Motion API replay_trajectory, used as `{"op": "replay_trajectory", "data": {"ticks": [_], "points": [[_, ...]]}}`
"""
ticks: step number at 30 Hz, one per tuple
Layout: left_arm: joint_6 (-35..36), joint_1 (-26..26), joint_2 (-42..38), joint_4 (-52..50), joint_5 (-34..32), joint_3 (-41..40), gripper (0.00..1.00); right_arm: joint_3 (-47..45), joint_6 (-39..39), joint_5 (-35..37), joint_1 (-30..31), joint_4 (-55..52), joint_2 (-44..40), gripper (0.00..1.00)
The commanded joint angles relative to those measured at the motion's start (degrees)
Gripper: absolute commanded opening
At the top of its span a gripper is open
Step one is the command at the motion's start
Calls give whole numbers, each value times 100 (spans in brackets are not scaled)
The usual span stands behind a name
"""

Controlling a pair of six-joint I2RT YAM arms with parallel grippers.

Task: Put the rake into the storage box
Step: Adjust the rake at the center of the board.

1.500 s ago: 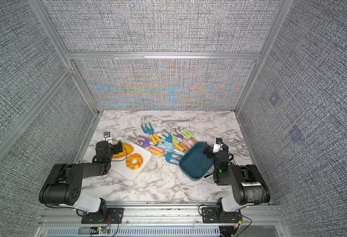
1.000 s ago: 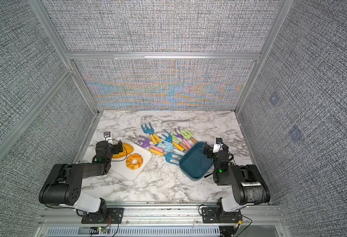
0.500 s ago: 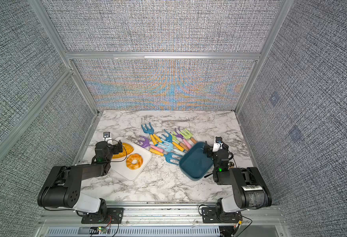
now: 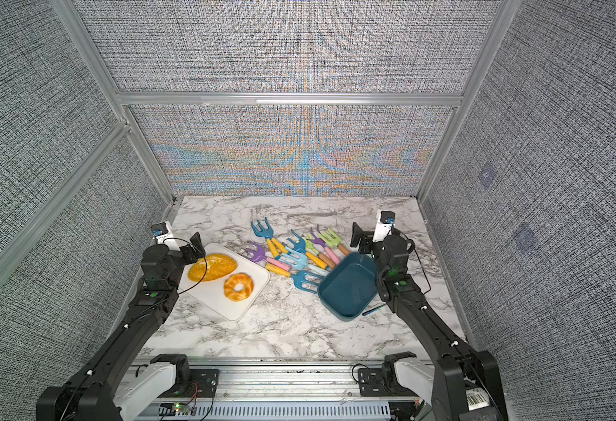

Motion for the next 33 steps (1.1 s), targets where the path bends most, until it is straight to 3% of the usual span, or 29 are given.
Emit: {"op": "replay_trajectory", "data": {"ticks": [1,3,8,12,17,21,27,33], "points": [[-1010,12,-285,-1627,659,344,99,100,1161,368,-81,-1240,-122,99],[-1076,9,-443,-2011,987,415,99,145,1690,483,-253,-1593,-119,99],[-1272,12,-984,-2028,1499,19,99,111,1553,-764,-530,-1308,38,99],[-2658,21,-1486,-2113,769,-592,99,343,1255,-1214,-349,-1545,309,99],[-2928,48,-1514,-1308,1347,-1082,99,318,1103,-1033,33,-1560,347,99],[-2769,25,-976,-1455,1847,-793,99,440,886,-940,334,-1680,451,99],[-2931,-70,-535,-1357,2088,-652,99,1047,224,51,1500,-2124,940,99],[-2940,-277,-271,-1402,2073,-466,99,1400,-150,202,2064,-2219,1277,99]]}}
